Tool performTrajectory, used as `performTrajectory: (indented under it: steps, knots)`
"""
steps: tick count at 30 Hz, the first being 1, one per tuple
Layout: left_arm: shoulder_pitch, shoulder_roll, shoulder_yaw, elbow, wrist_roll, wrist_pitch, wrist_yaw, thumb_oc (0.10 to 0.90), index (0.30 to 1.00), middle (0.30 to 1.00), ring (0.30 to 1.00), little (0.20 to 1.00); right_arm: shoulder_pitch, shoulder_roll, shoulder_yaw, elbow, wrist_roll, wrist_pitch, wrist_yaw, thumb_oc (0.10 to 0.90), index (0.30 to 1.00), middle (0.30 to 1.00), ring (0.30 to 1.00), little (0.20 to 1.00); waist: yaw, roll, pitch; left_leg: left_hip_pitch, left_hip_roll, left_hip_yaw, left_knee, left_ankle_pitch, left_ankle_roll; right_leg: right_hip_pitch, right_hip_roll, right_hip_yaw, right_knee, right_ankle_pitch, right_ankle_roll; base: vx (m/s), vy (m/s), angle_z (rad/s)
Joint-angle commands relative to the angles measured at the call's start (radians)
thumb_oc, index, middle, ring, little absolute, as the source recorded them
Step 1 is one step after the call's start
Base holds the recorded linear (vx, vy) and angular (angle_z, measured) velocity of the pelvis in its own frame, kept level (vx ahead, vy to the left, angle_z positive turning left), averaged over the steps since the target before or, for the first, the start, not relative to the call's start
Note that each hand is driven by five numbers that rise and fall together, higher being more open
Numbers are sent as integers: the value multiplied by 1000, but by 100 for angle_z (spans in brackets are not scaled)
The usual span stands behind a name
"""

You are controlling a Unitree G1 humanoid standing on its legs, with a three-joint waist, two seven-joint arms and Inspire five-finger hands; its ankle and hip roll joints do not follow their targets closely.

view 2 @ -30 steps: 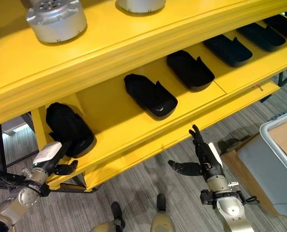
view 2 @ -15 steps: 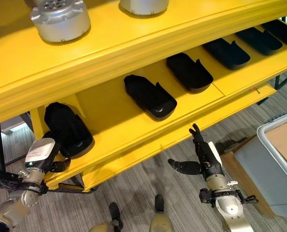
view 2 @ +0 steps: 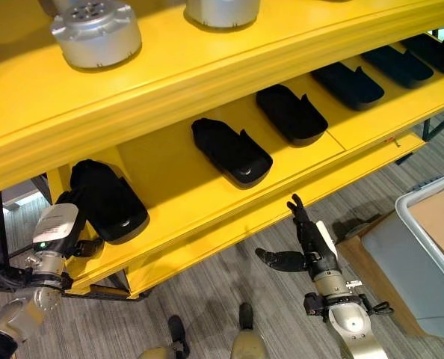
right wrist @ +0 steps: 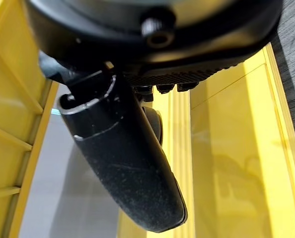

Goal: Move parts from the plastic box to the shelf.

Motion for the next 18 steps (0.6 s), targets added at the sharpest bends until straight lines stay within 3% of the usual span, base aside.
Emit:
performTrajectory:
  steps: [1, 13, 18]
  knots:
    - [-107, 50, 45, -35, 23, 8, 86, 900, 1000, 1000, 1000, 1000, -78, -9, -1, -119, 10, -92, -16, 900, 1000, 1000, 1000, 1000, 0, -30, -74, -11, 8, 55, 134, -171, 6, -28, 12, -18, 96, -149, 21, 0, 0, 0]
    - [-84, 46, 48, -61, 39, 33, 77, 900, 1000, 1000, 1000, 1000, -84, -8, 8, -119, 17, -98, -9, 900, 1000, 1000, 1000, 1000, 8, -27, -73, -10, 10, 44, 128, -165, 1, -19, 17, -23, 89, -152, 18, 0, 0, 0]
    - [-40, 63, 84, -72, 70, 18, 187, 900, 1000, 1000, 1000, 1000, -66, -9, 0, -135, 16, -114, -1, 900, 1000, 1000, 1000, 1000, 18, -25, -79, -6, 8, 38, 122, -163, -1, -12, 14, -30, 83, -151, 20, 0, 0, 0]
